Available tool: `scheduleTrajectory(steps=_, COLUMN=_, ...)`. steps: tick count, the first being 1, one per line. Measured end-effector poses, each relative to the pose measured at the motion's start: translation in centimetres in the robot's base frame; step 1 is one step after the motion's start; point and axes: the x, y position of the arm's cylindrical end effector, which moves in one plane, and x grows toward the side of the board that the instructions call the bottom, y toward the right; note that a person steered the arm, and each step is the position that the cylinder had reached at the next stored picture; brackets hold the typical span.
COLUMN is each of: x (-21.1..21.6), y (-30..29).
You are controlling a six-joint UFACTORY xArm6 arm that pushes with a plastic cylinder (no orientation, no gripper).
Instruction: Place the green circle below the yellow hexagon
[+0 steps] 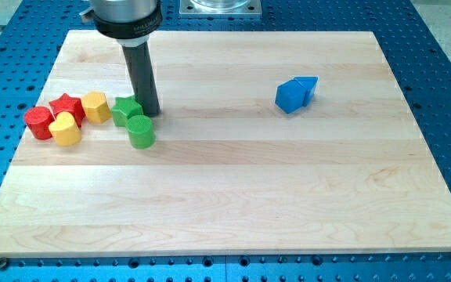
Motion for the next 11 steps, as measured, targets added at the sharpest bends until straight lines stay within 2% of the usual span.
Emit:
scheduleTrajectory(steps=2, x=0.0, y=0.2)
scheduleTrajectory(steps=3, x=0.0, y=2.4)
scheduleTrajectory(steps=5, x=5.1, y=5.6)
scheduleTrajectory(steps=8, x=5.1, y=-2.3)
scheduleTrajectory(steps=9, x=5.5, y=-1.9)
scheduleTrajectory(steps=10, x=7.7, y=0.1)
scheduleTrajectory(steps=11, x=9.7, y=-0.3)
